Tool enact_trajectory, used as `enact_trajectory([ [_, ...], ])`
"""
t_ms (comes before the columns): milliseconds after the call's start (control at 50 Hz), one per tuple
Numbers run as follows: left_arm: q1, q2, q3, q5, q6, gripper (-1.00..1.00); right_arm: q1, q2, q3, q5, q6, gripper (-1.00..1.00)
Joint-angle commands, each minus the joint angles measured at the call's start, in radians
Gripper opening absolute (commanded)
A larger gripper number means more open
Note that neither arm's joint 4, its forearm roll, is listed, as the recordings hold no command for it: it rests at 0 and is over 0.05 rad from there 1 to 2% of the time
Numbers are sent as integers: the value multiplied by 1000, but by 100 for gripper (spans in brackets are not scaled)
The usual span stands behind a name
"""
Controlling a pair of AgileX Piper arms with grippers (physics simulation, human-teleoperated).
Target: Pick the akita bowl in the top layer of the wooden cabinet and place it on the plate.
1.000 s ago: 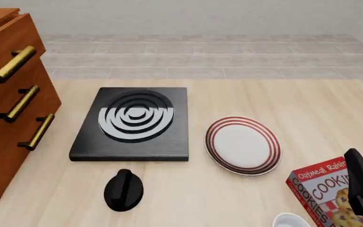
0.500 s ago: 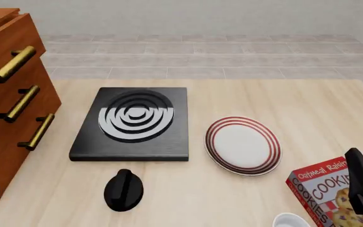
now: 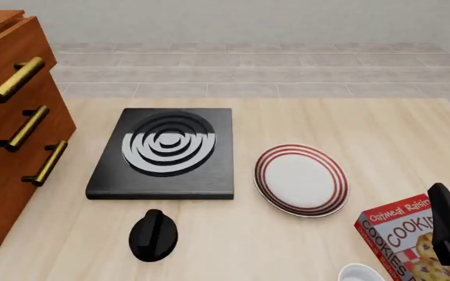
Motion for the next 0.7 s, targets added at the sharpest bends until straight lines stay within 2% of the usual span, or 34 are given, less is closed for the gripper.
enact_trajectory([
  [20,4,72,-54,50,22,100,0,-3,0,0,8,100],
  [240,-6,141,-85,117,12,100,0,-4,-1,-1,10,100],
  [320,-7,160,-114,160,45,100,-3,-4,-1,-3,15,100],
  [380,-11,180,-136,188,34,100,-1,-4,-1,-4,18,100],
  [500,10,189,-160,220,83,100,2,-3,-2,-5,23,100],
  [700,6,221,-196,282,82,100,3,3,-4,-9,24,100],
])
